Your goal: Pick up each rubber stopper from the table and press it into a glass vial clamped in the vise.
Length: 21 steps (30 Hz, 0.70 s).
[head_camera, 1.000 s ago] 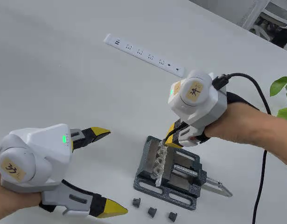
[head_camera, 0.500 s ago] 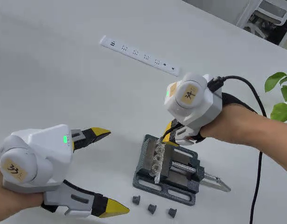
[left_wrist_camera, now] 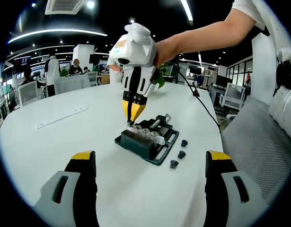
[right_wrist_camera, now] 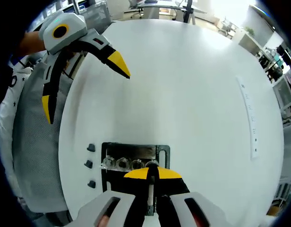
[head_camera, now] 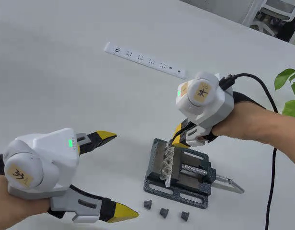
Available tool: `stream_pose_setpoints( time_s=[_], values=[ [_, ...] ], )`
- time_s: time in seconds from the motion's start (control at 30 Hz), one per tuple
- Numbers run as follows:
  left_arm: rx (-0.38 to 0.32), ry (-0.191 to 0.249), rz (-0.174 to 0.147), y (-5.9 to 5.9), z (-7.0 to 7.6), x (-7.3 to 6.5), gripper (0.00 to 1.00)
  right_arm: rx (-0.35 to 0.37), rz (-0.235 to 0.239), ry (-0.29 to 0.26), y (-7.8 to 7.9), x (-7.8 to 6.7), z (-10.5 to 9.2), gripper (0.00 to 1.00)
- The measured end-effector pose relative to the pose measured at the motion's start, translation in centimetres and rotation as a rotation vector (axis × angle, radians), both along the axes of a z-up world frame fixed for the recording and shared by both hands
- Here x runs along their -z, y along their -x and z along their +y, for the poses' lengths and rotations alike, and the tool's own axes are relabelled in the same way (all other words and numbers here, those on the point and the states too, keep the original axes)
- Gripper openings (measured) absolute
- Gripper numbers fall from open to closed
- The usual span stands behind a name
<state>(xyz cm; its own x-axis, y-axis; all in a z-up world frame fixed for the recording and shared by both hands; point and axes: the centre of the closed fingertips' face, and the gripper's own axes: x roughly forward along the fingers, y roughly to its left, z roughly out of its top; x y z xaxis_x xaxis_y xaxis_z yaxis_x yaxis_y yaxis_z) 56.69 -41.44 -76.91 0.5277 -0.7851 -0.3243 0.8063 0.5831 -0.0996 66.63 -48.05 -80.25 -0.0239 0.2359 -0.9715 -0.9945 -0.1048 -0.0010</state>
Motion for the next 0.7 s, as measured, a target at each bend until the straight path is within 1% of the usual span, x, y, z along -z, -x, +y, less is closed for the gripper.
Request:
stream_pose_setpoints(
  time_s=[0.3, 0.37, 0.43, 0.53, 0.6, 0.7],
  values=[
    [-0.002, 0.000, 0.002, 0.3, -0.2, 0.0, 0.96, 0.007, 0.002, -0.014, 0.2, 0.0, -0.2, 0.00],
    [-0.002, -0.001, 0.003, 0.3, -0.3, 0.0, 0.96, 0.010, -0.003, -0.019, 0.0, -0.1, -0.2, 0.00],
    [-0.002, -0.001, 0.002, 0.3, -0.3, -0.1, 0.96, 0.019, 0.002, -0.034, 0.0, -0.2, -0.2, 0.01],
    [0.001, -0.003, 0.001, 0.4, -0.3, -0.2, 0.95, 0.024, -0.008, -0.040, 0.1, -0.5, -0.3, 0.01],
    [0.003, -0.004, 0.000, 0.3, -0.4, -0.3, 0.96, 0.038, -0.003, -0.054, 0.1, -0.8, -0.3, 0.02],
    [0.006, -0.008, -0.002, 0.4, -0.4, -0.4, 0.95, 0.047, -0.010, -0.067, 0.0, -1.1, -0.6, 0.03]
  ],
)
